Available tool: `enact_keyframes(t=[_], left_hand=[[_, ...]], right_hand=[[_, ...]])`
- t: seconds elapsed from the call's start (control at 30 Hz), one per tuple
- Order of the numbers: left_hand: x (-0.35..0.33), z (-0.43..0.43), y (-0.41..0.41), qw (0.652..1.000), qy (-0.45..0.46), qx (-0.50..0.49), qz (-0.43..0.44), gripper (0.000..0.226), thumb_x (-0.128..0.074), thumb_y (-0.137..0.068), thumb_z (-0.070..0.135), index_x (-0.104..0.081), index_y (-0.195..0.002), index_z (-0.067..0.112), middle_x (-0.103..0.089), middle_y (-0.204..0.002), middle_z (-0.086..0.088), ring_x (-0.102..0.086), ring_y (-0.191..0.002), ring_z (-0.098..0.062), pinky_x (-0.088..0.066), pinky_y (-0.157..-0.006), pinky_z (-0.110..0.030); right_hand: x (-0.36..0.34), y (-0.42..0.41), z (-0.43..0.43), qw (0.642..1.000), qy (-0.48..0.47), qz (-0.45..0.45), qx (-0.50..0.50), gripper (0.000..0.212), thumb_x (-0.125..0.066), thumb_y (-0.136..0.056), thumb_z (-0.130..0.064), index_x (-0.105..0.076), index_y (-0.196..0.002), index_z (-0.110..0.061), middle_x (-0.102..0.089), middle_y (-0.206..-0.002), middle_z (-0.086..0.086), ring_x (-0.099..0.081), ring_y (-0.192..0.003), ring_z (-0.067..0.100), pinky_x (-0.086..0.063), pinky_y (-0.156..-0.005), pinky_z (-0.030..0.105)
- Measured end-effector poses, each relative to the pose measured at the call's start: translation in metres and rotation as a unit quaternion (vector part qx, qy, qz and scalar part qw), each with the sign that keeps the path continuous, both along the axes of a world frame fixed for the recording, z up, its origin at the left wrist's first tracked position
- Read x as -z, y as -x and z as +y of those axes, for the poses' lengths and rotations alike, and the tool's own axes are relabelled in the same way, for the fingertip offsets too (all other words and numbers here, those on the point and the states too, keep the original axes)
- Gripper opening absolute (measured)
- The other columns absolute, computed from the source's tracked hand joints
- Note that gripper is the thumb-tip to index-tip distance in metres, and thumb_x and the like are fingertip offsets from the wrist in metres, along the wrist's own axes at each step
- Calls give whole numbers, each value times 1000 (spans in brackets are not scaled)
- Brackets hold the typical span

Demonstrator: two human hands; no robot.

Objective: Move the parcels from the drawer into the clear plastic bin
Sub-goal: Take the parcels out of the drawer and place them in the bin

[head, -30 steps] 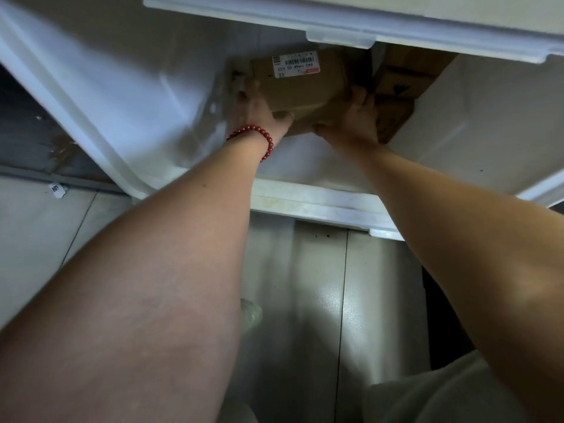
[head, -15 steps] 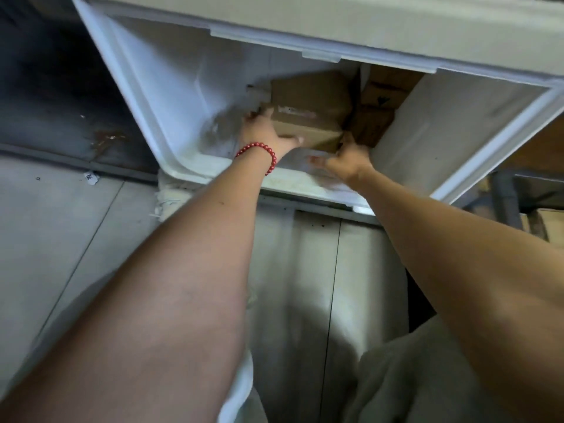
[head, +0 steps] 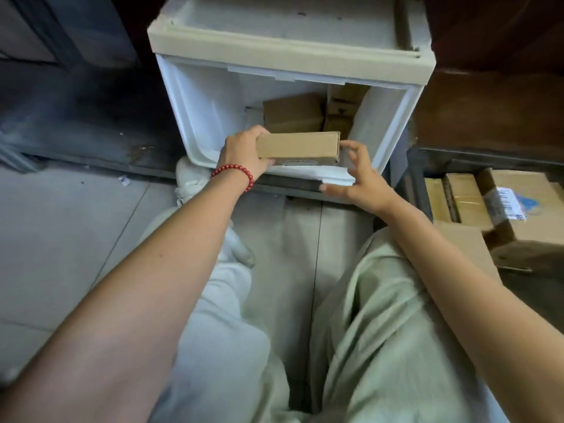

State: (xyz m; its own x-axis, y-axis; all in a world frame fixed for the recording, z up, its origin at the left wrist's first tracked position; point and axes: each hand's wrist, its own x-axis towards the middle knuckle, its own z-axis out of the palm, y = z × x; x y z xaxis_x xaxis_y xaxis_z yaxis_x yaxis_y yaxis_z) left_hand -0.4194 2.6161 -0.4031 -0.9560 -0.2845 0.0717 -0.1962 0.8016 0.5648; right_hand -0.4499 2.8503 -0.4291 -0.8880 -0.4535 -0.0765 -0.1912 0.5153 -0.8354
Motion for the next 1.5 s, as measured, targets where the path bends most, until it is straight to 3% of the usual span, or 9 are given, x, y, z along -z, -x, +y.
enact_keyframes(t=[0.2, 0.3, 0.4, 0.63, 0.87, 1.03, 1.23, 1.43, 1.5], left_hand=[[-19, 4, -47, 999, -22, 48, 0, 43, -76, -77, 32, -60, -116, 26, -59, -107, 0, -55, -104, -23, -41, -84, -25], [-22, 1, -63, 994, -98, 47, -7, 42, -74, -79, 34, -58, -117, 26, -62, -105, 5, -62, -96, -22, -50, -87, -32], [-25, 2, -67, 990, -137, 5, 29, 45, -73, -80, 36, -53, -120, 33, -61, -102, 10, -58, -95, -13, -43, -81, -20], [-25, 13, -67, 962, -252, -33, 101, 45, -74, -80, 25, -45, -115, 32, -63, -118, -1, -61, -107, -20, -50, -92, -38], [-25, 26, -64, 970, -230, -8, 75, 81, -81, -69, 46, -38, -136, 34, -41, -140, 7, -52, -120, -20, -46, -99, -39], [-26, 31, -66, 966, -255, 24, 43, 100, -84, -45, 62, -36, -131, 43, -44, -122, 20, -61, -104, -9, -48, -87, -24], [-15, 27, -65, 977, -208, 53, -3, 101, -89, -50, 49, -36, -135, 38, -50, -127, 14, -59, -105, -5, -34, -71, -3], [-16, 32, -63, 971, -239, -4, 8, 71, -65, -61, 74, -40, -120, 42, -51, -110, 17, -54, -97, -7, -37, -68, -12], [-19, 33, -58, 967, -254, -20, -6, 65, -52, -65, 82, -40, -115, 42, -56, -114, 10, -55, -100, -12, -46, -78, -24]], right_hand=[[-13, -16, 12, 997, 40, -12, 61, 75, -71, -85, -13, -23, -142, -13, -44, -143, 11, -45, -129, 26, -37, -109, 40], [-17, -20, 6, 991, 94, -44, 81, 79, -72, -84, -9, -20, -143, -12, -48, -134, 10, -58, -106, 19, -51, -85, 26], [-17, -22, 2, 985, 136, -53, 95, 77, -74, -83, -12, -22, -140, -14, -52, -127, 8, -60, -90, 9, -51, -72, 19], [-16, -27, -4, 965, 213, -109, 106, 54, -71, -85, -13, -25, -113, -18, -57, -100, 3, -59, -77, 6, -51, -81, 34], [-22, -26, 1, 962, 217, -116, 121, 39, -56, -95, -36, -29, -123, -29, -60, -112, 11, -57, -86, 15, -51, -75, 28], [-19, -25, 3, 970, 185, -49, 151, 34, -41, -99, -47, -38, -124, -24, -60, -86, -7, -54, -64, 0, -44, -54, 16], [-13, -20, 4, 974, 143, -39, 174, 44, -40, -96, -55, -48, -119, -19, -64, -103, -1, -56, -88, 15, -49, -77, 31], [-9, -17, 6, 987, 98, 6, 128, 61, -58, -90, -50, -41, -142, -22, -54, -132, 5, -48, -121, 17, -40, -105, 37], [-10, -18, 6, 990, 107, 19, 94, 68, -62, -89, -43, -33, -145, -19, -50, -136, 1, -45, -128, 18, -38, -109, 38]])
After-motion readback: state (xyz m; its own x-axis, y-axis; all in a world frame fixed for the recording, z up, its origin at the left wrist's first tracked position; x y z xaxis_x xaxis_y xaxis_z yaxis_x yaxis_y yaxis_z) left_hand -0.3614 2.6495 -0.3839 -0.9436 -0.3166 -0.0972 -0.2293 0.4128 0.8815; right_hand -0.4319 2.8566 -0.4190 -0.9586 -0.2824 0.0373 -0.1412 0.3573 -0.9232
